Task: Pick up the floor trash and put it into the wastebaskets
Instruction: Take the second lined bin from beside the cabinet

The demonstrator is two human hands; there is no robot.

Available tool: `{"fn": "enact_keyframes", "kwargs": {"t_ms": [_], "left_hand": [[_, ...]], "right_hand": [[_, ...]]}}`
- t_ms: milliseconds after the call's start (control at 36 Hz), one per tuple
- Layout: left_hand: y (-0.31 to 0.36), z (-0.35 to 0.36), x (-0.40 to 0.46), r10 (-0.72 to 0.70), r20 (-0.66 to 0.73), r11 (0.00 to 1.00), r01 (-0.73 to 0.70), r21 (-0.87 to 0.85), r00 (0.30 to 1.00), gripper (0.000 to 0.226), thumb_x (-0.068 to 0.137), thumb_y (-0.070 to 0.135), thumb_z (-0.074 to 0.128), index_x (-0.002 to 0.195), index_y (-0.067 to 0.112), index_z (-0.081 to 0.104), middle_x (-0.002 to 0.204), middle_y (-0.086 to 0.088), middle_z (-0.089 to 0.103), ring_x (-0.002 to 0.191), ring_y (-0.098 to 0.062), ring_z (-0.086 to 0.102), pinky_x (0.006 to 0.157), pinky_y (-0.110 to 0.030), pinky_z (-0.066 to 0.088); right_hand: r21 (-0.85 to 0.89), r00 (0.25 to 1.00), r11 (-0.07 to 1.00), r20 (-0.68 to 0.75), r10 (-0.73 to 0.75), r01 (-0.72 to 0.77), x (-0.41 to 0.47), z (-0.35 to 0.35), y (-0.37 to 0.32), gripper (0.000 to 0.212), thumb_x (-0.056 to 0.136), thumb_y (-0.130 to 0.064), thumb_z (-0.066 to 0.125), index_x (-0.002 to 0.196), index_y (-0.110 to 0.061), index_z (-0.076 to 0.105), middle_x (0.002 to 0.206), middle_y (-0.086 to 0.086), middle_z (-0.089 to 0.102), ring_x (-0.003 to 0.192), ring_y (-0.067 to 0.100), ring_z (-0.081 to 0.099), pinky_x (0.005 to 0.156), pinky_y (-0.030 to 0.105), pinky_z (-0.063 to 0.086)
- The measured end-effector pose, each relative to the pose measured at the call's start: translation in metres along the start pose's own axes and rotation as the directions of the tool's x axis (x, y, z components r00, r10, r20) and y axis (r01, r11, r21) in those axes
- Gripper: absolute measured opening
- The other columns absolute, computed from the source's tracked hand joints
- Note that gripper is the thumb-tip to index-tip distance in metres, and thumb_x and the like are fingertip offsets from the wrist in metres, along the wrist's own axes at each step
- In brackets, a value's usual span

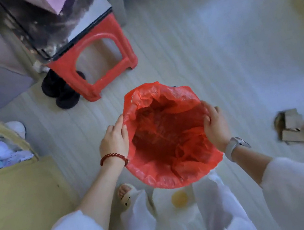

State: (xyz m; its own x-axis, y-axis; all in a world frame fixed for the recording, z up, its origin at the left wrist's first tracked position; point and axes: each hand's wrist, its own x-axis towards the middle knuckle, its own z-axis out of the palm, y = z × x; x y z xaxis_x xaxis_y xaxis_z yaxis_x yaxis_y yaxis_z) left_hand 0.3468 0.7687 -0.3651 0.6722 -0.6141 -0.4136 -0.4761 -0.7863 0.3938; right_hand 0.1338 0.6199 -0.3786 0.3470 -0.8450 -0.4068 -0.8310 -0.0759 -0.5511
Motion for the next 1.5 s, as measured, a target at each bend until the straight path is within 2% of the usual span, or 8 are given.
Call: {"fn": "enact_keyframes", "kwargs": {"t_ms": [139, 389, 611, 750, 861, 1056, 1278, 1500], "left_hand": [[0.139, 0.01, -0.009, 0.111, 0.051, 0.993, -0.113, 0.038, 0.992, 0.039, 0.095, 0.024, 0.043, 0.134, 0.024, 0.047, 0.113, -0.019, 0.058, 0.101, -0.04, 0.056, 0.082, -0.045, 0.045], [0.369, 0.061, -0.029, 0.328, 0.226, 0.932, -0.353, 0.082, 0.917, 0.041, 0.094, 0.02, 0.043, 0.135, 0.024, 0.045, 0.123, -0.018, 0.055, 0.107, -0.038, 0.054, 0.086, -0.042, 0.044], [0.556, 0.097, -0.031, 0.556, 0.354, 0.769, -0.627, 0.125, 0.752, 0.042, 0.094, 0.02, 0.041, 0.136, 0.028, 0.043, 0.123, -0.015, 0.054, 0.107, -0.037, 0.054, 0.087, -0.042, 0.044], [0.654, 0.125, -0.023, 0.665, 0.398, 0.65, -0.752, 0.109, 0.632, 0.042, 0.094, 0.02, 0.042, 0.135, 0.029, 0.044, 0.123, -0.015, 0.054, 0.106, -0.038, 0.055, 0.086, -0.043, 0.045], [0.73, 0.159, -0.007, 0.706, 0.452, 0.571, -0.816, 0.093, 0.545, 0.044, 0.094, 0.017, 0.04, 0.136, 0.03, 0.041, 0.122, -0.014, 0.054, 0.106, -0.037, 0.055, 0.085, -0.042, 0.045], [0.854, 0.236, 0.028, 0.7, 0.573, 0.49, -0.871, 0.049, 0.426, 0.05, 0.092, 0.013, 0.04, 0.139, 0.028, 0.036, 0.11, -0.016, 0.054, 0.099, -0.037, 0.055, 0.083, -0.041, 0.046], [0.964, 0.333, 0.058, 0.652, 0.646, 0.483, -0.874, 0.051, 0.398, 0.056, 0.091, 0.011, 0.041, 0.143, 0.027, 0.029, 0.106, -0.015, 0.047, 0.092, -0.036, 0.054, 0.086, -0.043, 0.047], [1.031, 0.463, 0.115, 0.589, 0.654, 0.544, -0.831, 0.113, 0.474, 0.054, 0.091, 0.01, 0.04, 0.141, 0.03, 0.034, 0.111, -0.022, 0.049, 0.1, -0.039, 0.054, 0.093, -0.039, 0.041]], "right_hand": [[0.093, 0.987, 0.989, -0.099, 0.127, -0.118, 0.0, -0.111, 0.064, 0.052, 0.09, 0.003, 0.037, 0.137, -0.017, 0.041, 0.11, 0.019, 0.048, 0.094, 0.034, 0.054, 0.08, 0.028, 0.037], [0.21, 0.871, 0.938, -0.359, 0.336, -0.275, -0.011, -0.277, 0.176, 0.058, 0.086, 0.006, 0.038, 0.139, -0.016, 0.04, 0.091, 0.008, 0.038, 0.079, 0.029, 0.048, 0.077, 0.035, 0.043], [0.37, 0.684, 0.841, -0.491, 0.539, -0.396, -0.019, -0.383, 0.244, 0.055, 0.087, 0.007, 0.039, 0.137, -0.016, 0.043, 0.101, 0.019, 0.047, 0.082, 0.035, 0.052, 0.071, 0.026, 0.036], [0.439, 0.585, 0.782, -0.52, 0.623, -0.442, 0.0, -0.443, 0.279, 0.053, 0.088, 0.005, 0.039, 0.136, -0.017, 0.044, 0.105, 0.02, 0.047, 0.085, 0.038, 0.053, 0.075, 0.034, 0.041], [0.514, 0.511, 0.734, -0.528, 0.678, -0.443, 0.035, -0.484, 0.315, 0.052, 0.087, 0.007, 0.039, 0.135, -0.013, 0.046, 0.107, 0.021, 0.048, 0.093, 0.037, 0.053, 0.087, 0.035, 0.041], [0.609, 0.384, 0.613, -0.478, 0.79, -0.503, 0.109, -0.545, 0.388, 0.054, 0.087, 0.008, 0.037, 0.136, -0.014, 0.045, 0.098, 0.016, 0.042, 0.086, 0.036, 0.051, 0.084, 0.034, 0.04], [0.618, 0.328, 0.535, -0.425, 0.844, -0.576, 0.188, -0.593, 0.476, 0.055, 0.089, 0.004, 0.038, 0.139, -0.02, 0.04, 0.109, 0.015, 0.044, 0.088, 0.036, 0.053, 0.069, 0.022, 0.028], [0.659, 0.365, 0.511, -0.359, 0.859, -0.553, 0.289, -0.59, 0.595, 0.057, 0.088, 0.006, 0.038, 0.139, -0.018, 0.039, 0.104, 0.012, 0.041, 0.091, 0.034, 0.052, 0.078, 0.03, 0.038]]}}
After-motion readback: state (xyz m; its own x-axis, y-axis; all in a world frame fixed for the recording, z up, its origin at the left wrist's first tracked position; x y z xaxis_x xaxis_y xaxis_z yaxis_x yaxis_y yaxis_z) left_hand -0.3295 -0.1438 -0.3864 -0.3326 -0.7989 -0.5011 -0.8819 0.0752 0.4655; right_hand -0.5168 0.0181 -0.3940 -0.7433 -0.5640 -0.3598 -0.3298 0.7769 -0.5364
